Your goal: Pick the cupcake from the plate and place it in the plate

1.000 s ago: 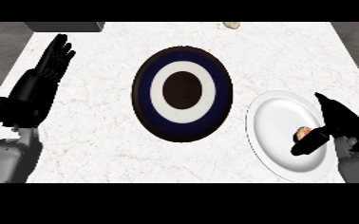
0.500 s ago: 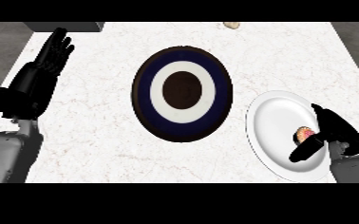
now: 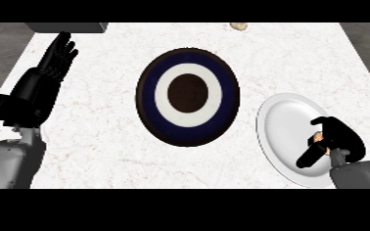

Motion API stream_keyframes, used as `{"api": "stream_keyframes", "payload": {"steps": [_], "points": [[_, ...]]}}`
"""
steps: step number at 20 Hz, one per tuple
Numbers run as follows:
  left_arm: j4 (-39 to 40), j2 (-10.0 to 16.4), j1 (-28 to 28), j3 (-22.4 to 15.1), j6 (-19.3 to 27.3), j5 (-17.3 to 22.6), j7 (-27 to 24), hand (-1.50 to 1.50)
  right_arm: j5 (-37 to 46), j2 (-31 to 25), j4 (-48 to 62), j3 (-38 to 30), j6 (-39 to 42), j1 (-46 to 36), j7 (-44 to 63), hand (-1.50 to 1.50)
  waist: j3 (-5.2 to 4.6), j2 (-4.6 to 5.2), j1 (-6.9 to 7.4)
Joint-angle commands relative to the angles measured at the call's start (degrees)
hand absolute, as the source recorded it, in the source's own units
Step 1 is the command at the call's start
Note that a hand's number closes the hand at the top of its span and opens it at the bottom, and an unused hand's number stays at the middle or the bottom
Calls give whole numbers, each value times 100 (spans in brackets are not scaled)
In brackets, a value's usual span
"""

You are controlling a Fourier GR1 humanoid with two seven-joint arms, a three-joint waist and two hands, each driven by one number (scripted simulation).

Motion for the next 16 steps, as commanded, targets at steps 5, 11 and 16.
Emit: {"api": "stream_keyframes", "payload": {"steps": [5,11,16], "points": [[83,-144,-143,86,-7,-68,8,0,1093,-76,409,133,-1515,483,-1516,150,34,21,-39],[-41,7,-15,253,-64,7,195,0,920,-377,304,-315,-3092,1904,-3747,150,43,9,-92],[63,-324,-117,26,175,-366,79,0,1013,-470,-637,-609,-3617,2327,-4008,150,28,3,-89]]}}
